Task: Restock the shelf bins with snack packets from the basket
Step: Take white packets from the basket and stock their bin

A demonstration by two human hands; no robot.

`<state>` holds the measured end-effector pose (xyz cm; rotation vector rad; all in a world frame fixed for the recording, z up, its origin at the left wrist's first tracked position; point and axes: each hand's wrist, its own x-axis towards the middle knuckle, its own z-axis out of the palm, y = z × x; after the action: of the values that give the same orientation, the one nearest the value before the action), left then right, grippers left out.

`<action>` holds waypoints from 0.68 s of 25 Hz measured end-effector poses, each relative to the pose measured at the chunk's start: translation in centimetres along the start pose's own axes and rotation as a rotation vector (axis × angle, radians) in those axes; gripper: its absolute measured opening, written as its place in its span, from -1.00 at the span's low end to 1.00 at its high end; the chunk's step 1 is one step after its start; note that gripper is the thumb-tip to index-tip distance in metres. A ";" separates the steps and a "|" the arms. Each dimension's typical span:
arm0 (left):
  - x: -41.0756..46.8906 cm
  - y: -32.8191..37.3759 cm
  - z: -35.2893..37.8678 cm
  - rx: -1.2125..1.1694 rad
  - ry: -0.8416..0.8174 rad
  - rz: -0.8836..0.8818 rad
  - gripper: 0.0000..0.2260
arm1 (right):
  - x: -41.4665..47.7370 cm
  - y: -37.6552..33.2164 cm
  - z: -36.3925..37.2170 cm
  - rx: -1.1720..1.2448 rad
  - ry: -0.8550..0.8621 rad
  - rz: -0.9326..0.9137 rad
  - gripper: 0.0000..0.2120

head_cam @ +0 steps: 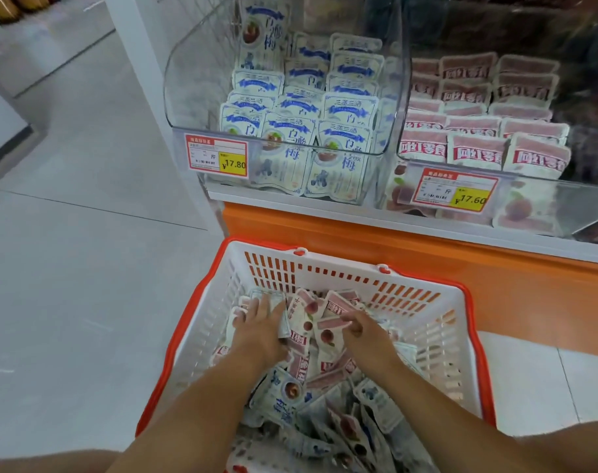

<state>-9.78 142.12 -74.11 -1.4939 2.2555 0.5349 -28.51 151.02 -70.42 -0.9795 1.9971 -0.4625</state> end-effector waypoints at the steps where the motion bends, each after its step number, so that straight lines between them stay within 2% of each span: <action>1: 0.3 0.1 0.0 0.025 0.025 -0.012 -0.19 | 0.2 0.2 0.0 0.024 0.009 0.017 -0.71; 4: 0.7 0.1 -0.5 -0.079 0.141 -0.005 -0.44 | 0.5 0.6 -0.1 0.090 0.018 0.049 -0.70; 7: -0.4 -0.5 -1.7 -0.513 0.270 -0.036 -0.69 | 0.4 0.2 -0.3 0.124 0.019 0.053 -0.71; 9: -2.0 -0.6 -3.2 -0.940 0.257 -0.089 -0.81 | 0.3 -0.5 -0.3 0.244 -0.029 0.031 -0.69; 11: -3.9 -0.3 -4.6 -1.396 0.065 -0.119 -0.80 | 0.1 -2.0 -0.2 0.507 -0.173 0.031 -0.69; 12: -4.9 -0.3 -5.1 -1.522 -0.012 -0.111 -0.77 | -0.1 -2.7 -0.2 0.612 -0.247 0.023 -0.73; 14: -6.3 -0.3 -5.5 -1.627 -0.062 -0.089 -0.72 | -0.5 -3.9 0.1 0.711 -0.327 -0.028 -0.76; 17: -7.7 -0.2 -6.1 -1.773 -0.032 -0.100 -0.70 | -1.5 -4.9 0.3 0.871 -0.365 -0.065 -0.70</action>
<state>-7.46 144.94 -65.01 -1.9785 1.2792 2.8432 -25.51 149.10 -66.77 -0.5150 1.2287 -0.9982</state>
